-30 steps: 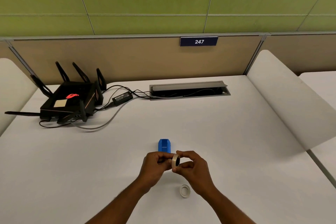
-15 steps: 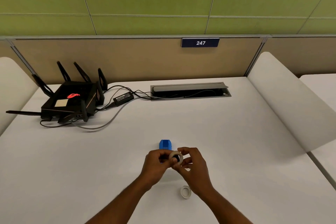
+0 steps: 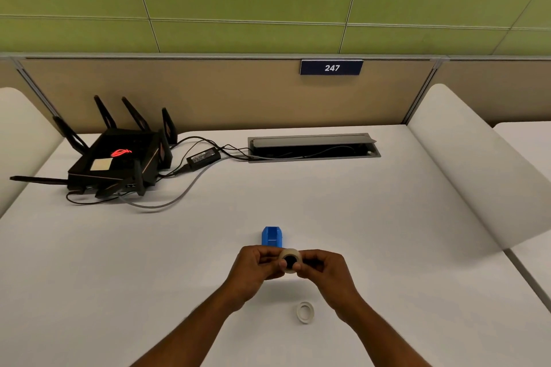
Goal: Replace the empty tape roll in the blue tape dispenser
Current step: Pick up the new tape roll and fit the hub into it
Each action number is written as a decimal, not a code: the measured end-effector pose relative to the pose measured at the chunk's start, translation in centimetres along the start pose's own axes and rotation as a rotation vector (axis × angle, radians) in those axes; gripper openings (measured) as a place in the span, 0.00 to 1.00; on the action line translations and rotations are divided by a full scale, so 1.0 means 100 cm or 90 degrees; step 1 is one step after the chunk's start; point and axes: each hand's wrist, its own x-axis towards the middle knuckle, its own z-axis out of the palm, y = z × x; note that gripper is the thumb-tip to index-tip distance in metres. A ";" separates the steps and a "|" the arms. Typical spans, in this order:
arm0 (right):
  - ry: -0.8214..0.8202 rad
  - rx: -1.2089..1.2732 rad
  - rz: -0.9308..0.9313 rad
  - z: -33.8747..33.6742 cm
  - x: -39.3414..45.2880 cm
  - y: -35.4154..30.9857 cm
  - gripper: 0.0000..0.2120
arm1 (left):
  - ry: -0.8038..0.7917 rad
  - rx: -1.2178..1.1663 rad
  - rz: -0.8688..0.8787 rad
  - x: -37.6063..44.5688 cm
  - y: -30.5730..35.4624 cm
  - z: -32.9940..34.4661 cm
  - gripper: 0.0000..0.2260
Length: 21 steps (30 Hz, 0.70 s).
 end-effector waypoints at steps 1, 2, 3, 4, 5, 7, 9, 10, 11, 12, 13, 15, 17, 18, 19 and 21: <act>-0.003 0.006 0.002 0.000 0.000 0.000 0.07 | -0.004 0.000 0.000 0.000 0.000 -0.001 0.11; -0.005 0.011 0.003 0.000 0.000 0.001 0.07 | -0.006 0.000 -0.001 0.000 0.001 -0.002 0.10; -0.006 0.016 0.004 0.001 0.000 0.001 0.08 | -0.009 -0.001 -0.002 0.000 0.001 -0.003 0.10; -0.007 0.020 0.004 0.001 0.000 0.001 0.08 | -0.010 -0.001 -0.004 0.000 0.001 -0.004 0.09; -0.007 0.022 0.004 0.002 0.000 0.002 0.09 | -0.011 -0.002 -0.005 0.000 0.000 -0.005 0.09; -0.010 0.026 0.002 0.002 0.001 0.002 0.10 | -0.011 -0.006 -0.005 0.000 -0.001 -0.006 0.10; -0.009 0.027 -0.004 0.003 0.002 0.002 0.10 | -0.005 -0.008 -0.001 0.001 -0.002 -0.006 0.11; -0.005 0.025 -0.008 0.003 0.003 0.002 0.10 | 0.002 -0.007 0.000 0.002 -0.003 -0.005 0.12; -0.001 0.021 -0.012 0.003 0.003 0.003 0.10 | 0.010 -0.005 0.001 0.003 -0.004 -0.004 0.13; 0.006 0.015 -0.015 0.004 0.004 0.003 0.10 | 0.021 -0.003 0.001 0.004 -0.005 -0.002 0.13; 0.015 0.007 -0.016 0.004 0.005 0.004 0.09 | 0.035 -0.001 0.000 0.005 -0.005 0.000 0.13; 0.046 -0.014 -0.015 0.006 0.007 0.006 0.07 | 0.072 0.003 -0.008 0.007 -0.005 0.002 0.13; 0.089 -0.043 -0.024 0.009 0.009 0.006 0.07 | 0.110 -0.008 -0.009 0.010 -0.003 0.003 0.12; 0.111 -0.055 -0.033 0.010 0.010 0.006 0.08 | 0.132 -0.014 -0.010 0.011 -0.003 0.002 0.12; 0.131 -0.064 -0.044 0.011 0.010 0.006 0.08 | 0.153 -0.016 -0.012 0.012 -0.002 0.001 0.12; 0.161 -0.082 -0.065 0.013 0.011 0.006 0.07 | 0.179 -0.015 -0.021 0.014 0.000 0.000 0.11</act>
